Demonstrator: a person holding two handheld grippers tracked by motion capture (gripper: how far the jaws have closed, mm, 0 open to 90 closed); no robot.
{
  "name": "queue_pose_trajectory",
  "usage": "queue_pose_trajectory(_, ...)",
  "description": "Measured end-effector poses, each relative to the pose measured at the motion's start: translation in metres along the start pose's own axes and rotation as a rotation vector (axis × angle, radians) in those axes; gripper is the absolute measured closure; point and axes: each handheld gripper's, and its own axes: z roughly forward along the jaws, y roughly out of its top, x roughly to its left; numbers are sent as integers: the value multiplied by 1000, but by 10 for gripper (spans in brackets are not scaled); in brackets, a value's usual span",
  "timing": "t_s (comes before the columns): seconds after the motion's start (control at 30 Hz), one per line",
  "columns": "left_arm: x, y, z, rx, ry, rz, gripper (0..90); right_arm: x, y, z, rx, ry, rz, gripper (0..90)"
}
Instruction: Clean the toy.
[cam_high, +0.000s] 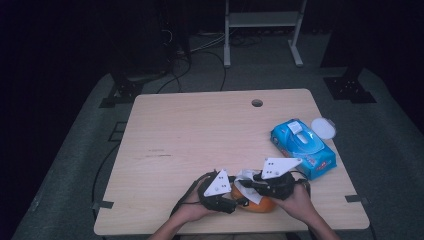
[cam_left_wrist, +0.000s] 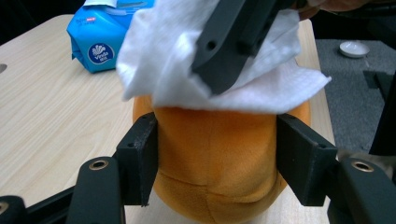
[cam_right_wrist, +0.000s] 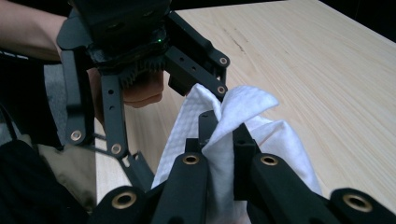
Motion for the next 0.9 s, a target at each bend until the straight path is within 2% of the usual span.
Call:
queue_pose_trajectory(0.1,2,-2,0,-8,-7,-10,365,-1,1,0,4,-6,-4,865)
queue_pose_trajectory(0.17,3,-3,-1,-9,-10,-15,365,-10,-3,-9,-7,-33,20,866)
queue_pose_trajectory(0.2,3,-3,-1,-9,-10,-15,364,-10,-3,-9,-7,-33,20,866)
queue_pose_trajectory(0.23,5,-4,-1,-10,-13,-26,364,-17,-7,-16,-11,-60,34,865)
queue_pose_trajectory(0.27,5,-4,-1,-10,-13,-26,363,-17,-7,-16,-11,-60,34,865)
queue_pose_trajectory(0.3,6,-5,0,-13,-19,-35,359,-25,-14,-22,-16,-66,65,865)
queue_pose_trajectory(0.33,6,-5,0,-13,-19,-35,354,-25,-14,-22,-16,-66,65,865)
queue_pose_trajectory(0.4,7,-4,1,-18,-27,-48,292,-27,-19,-25,-12,-47,83,865)
queue_pose_trajectory(0.43,9,-4,2,-22,-31,-88,227,-26,-20,-25,-8,-44,81,864)
queue_pose_trajectory(0.47,9,-4,2,-22,-31,-88,165,-26,-20,-25,-8,-44,81,864)
queue_pose_trajectory(0.5,10,-3,2,-24,-38,-119,165,-25,-19,-24,-6,-40,79,864)
queue_pose_trajectory(0.57,12,-2,3,-24,-53,-162,84,-20,-18,-20,-10,-5,73,864)
queue_pose_trajectory(0.6,12,-2,4,-21,-64,-171,84,-20,-18,-20,-10,-5,73,864)
queue_pose_trajectory(0.63,10,-1,6,-8,-83,-158,94,-14,-15,-15,1,14,55,864)
queue_pose_trajectory(0.73,10,-2,5,2,-83,-138,239,-9,-12,-12,15,15,36,863)
queue_pose_trajectory(0.77,10,-2,3,-3,-74,-122,239,-8,-11,-11,18,7,26,863)
queue_pose_trajectory(0.8,10,-1,2,-15,-53,-103,296,-8,-10,-11,12,2,31,863)
queue_pose_trajectory(0.83,9,1,0,-50,-18,-71,342,-10,-8,-13,-2,-12,33,863)
queue_pose_trajectory(0.9,8,2,-3,-78,43,-2,369,-14,-5,-15,-21,-20,45,864)
